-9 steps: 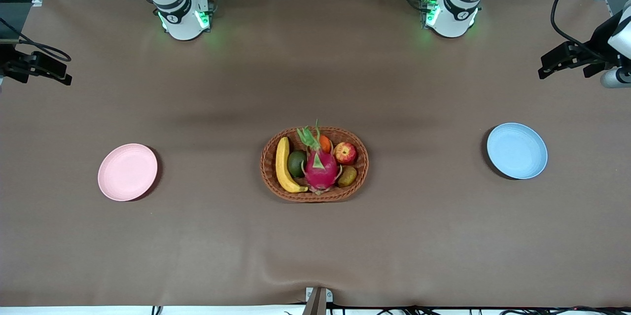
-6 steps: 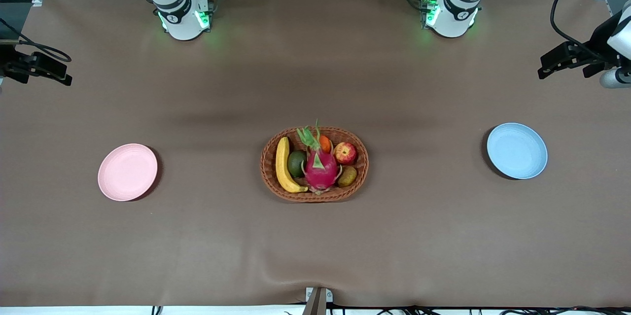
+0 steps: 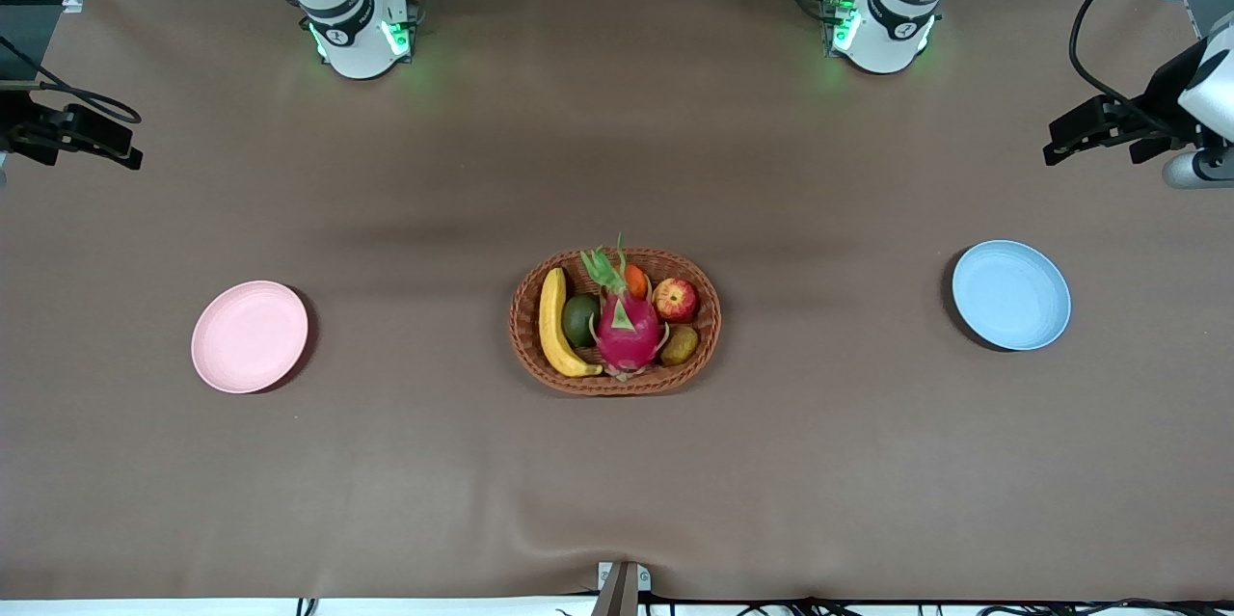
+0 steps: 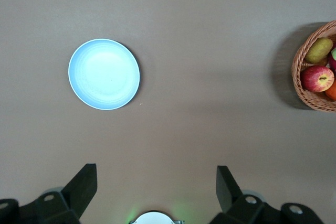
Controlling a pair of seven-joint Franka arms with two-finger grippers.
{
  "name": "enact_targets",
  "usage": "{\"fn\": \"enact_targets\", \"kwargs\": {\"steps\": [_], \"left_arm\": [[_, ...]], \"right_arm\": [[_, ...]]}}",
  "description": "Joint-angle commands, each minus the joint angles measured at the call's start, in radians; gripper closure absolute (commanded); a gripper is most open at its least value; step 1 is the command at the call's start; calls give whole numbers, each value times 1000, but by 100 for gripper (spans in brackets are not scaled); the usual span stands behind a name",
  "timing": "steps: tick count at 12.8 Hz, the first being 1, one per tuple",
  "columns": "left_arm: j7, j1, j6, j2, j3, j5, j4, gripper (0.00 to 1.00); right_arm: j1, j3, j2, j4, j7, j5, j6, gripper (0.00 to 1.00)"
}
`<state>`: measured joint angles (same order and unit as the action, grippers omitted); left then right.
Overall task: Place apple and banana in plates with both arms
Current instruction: 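Raise the left gripper from rest toward the fruit basket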
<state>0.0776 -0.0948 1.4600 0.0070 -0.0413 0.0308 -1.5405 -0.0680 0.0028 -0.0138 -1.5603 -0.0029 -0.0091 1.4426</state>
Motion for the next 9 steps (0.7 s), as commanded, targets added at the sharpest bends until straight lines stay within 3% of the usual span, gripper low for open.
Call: {"fn": "enact_targets", "kwargs": {"steps": [1,6,9], "left_arm": [[-19,-25,-4,48,44,-31,31,0],[-24,-29,60,165,96,69,28,0],[-33,-42,94,230,165,70,26,0]], "right_arm": [[0,5,20,34,9,-6,-11,0],[0,6,20,34,9,-6,-10,0],[7,6,20,34,9,-6,-10,0]]}}
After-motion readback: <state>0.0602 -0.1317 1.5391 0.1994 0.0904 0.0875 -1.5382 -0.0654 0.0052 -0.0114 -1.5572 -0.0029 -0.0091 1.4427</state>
